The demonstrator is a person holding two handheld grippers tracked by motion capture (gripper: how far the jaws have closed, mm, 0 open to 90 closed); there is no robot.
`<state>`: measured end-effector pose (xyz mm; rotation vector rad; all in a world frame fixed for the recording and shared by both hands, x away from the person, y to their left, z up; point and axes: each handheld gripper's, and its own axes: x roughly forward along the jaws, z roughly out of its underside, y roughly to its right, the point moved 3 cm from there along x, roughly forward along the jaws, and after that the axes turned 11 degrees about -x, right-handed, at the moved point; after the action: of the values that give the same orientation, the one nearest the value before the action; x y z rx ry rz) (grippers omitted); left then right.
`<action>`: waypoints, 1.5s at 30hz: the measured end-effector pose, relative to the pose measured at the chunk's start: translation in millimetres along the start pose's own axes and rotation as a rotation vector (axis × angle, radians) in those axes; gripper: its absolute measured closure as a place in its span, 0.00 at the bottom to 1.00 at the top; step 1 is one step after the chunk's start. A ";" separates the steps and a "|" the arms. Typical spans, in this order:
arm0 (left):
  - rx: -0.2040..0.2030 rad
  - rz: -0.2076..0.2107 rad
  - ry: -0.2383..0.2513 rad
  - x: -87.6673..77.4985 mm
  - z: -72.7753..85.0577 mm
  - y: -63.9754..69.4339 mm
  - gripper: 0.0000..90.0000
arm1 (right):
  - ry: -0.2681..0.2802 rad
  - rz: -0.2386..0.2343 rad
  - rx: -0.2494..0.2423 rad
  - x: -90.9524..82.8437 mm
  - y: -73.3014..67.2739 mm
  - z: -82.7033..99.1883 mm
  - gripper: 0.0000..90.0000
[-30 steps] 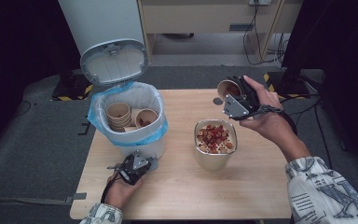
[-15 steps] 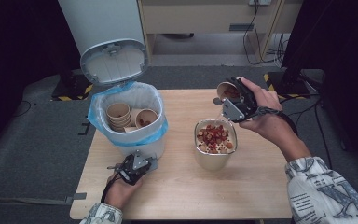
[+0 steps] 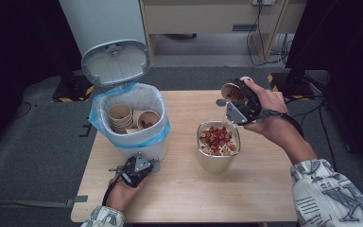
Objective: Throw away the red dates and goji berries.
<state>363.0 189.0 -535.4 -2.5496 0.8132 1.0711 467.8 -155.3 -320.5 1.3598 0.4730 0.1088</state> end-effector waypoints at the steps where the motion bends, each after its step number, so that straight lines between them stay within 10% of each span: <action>1: 0.001 0.000 0.000 0.0 0.0 -0.1 1.00 | -0.009 0.007 -0.030 -0.1 0.2 -0.8 0.34; 14: 0.000 0.000 -0.001 0.0 0.0 -0.1 1.00 | -0.050 0.029 -0.165 -1.4 -2.0 -6.8 0.34; 45: 0.001 0.001 0.001 0.0 0.0 -0.1 1.00 | -0.056 0.049 -0.239 -1.0 -5.3 -13.0 0.34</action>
<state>363.1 189.1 -535.4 -2.5494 0.8146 1.0701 460.9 -144.9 -327.0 1.1373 0.3676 0.1614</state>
